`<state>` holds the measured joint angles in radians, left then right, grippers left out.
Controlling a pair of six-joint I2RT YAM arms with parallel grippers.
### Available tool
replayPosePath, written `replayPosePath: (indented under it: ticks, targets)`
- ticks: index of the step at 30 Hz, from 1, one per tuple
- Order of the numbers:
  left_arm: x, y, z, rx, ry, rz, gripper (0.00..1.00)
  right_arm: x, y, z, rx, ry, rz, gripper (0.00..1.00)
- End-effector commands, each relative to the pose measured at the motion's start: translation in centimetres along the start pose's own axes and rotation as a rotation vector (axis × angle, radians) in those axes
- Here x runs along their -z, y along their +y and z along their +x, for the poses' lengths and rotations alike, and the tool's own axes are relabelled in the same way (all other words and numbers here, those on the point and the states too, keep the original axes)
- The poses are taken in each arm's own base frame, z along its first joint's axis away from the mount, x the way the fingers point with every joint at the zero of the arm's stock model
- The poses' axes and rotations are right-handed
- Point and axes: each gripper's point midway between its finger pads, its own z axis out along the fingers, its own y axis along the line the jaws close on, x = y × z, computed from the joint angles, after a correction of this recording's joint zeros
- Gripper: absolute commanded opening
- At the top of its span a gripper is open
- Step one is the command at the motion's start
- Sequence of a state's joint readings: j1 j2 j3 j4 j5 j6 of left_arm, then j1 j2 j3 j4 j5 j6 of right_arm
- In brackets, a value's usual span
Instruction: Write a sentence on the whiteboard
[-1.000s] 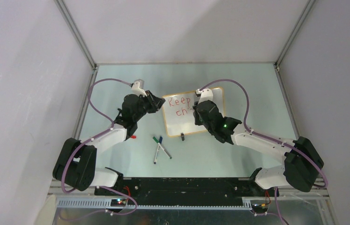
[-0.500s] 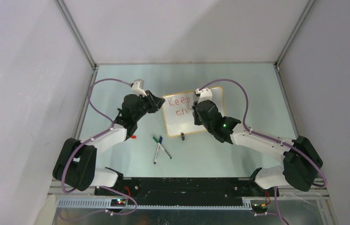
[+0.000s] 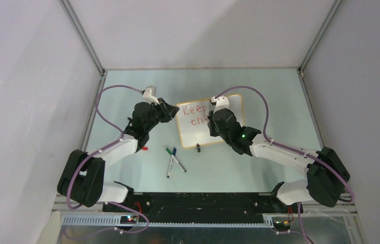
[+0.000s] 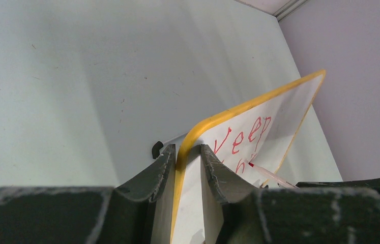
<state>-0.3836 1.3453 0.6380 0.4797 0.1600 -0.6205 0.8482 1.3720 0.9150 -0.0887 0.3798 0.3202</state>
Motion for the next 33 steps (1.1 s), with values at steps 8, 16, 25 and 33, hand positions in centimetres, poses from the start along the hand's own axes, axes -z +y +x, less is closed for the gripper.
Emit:
replayPosePath:
  ticks: [8,16,25,33]
  targets:
    - [0.4,-1.6,-2.4,-0.013,-0.071,0.047,0.27,-0.1,0.2,-0.1,0.01,0.023,-0.008,0.0]
    - [0.4,-1.6,-2.2,-0.013,-0.067,0.047,0.27,0.3,-0.8,0.0,0.009,0.028,0.041,0.0]
    - [0.4,-1.6,-2.3,-0.014,-0.069,0.046,0.27,0.3,-1.3,-0.9,-0.012,-0.007,0.067,0.0]
    - [0.4,-1.6,-2.3,-0.013,-0.07,0.045,0.27,0.3,-1.7,-1.5,-0.028,-0.027,0.08,0.0]
